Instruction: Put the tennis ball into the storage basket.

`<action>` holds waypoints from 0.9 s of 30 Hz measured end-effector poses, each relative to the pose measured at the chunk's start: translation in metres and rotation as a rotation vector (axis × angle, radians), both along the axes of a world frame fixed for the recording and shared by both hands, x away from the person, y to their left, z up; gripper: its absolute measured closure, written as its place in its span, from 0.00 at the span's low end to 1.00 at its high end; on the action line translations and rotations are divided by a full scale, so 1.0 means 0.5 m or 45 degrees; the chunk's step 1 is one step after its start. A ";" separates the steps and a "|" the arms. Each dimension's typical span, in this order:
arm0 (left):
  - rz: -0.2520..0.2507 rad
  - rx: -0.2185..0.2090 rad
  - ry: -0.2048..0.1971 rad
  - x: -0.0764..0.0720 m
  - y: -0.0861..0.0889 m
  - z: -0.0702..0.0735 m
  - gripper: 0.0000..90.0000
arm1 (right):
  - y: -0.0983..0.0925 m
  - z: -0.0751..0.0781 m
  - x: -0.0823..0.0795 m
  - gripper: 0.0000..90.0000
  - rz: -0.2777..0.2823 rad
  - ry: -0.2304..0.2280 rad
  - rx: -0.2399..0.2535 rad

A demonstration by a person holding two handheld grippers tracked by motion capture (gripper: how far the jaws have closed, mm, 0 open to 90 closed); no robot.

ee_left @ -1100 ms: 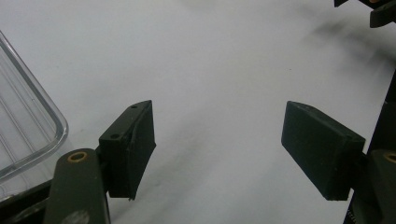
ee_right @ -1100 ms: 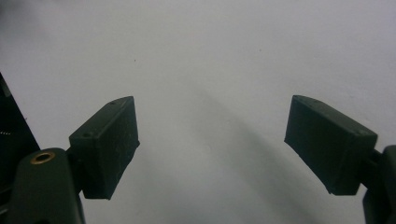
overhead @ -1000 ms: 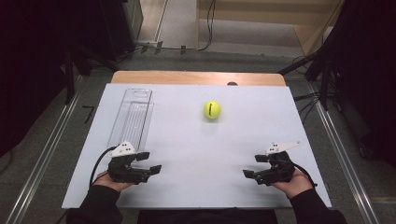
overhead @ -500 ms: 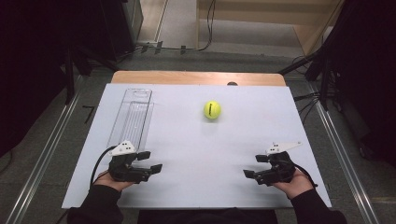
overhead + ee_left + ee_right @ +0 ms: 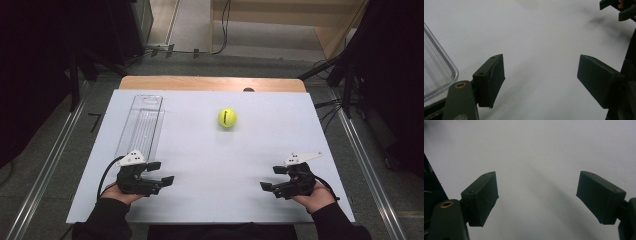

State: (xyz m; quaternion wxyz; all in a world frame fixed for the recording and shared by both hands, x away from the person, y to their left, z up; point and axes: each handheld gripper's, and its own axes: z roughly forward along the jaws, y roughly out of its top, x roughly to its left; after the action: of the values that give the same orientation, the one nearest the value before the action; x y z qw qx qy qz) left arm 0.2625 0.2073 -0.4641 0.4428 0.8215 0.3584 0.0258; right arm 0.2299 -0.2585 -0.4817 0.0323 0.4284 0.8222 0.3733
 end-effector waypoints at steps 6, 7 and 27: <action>-0.001 -0.005 0.003 0.000 0.000 0.000 0.25 | 0.000 0.001 0.000 0.17 -0.004 0.001 0.018; -0.001 -0.005 0.003 0.000 0.000 0.000 0.25 | 0.000 0.001 -0.001 0.17 -0.003 -0.001 0.018; 0.019 -0.025 0.062 0.005 -0.007 0.008 0.26 | 0.004 -0.002 -0.001 0.17 0.010 0.012 -0.001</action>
State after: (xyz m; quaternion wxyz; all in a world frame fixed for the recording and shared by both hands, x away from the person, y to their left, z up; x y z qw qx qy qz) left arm 0.2648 0.2037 -0.4599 0.4419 0.8148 0.3753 0.0054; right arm 0.2293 -0.2567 -0.4826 0.0271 0.4269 0.8241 0.3713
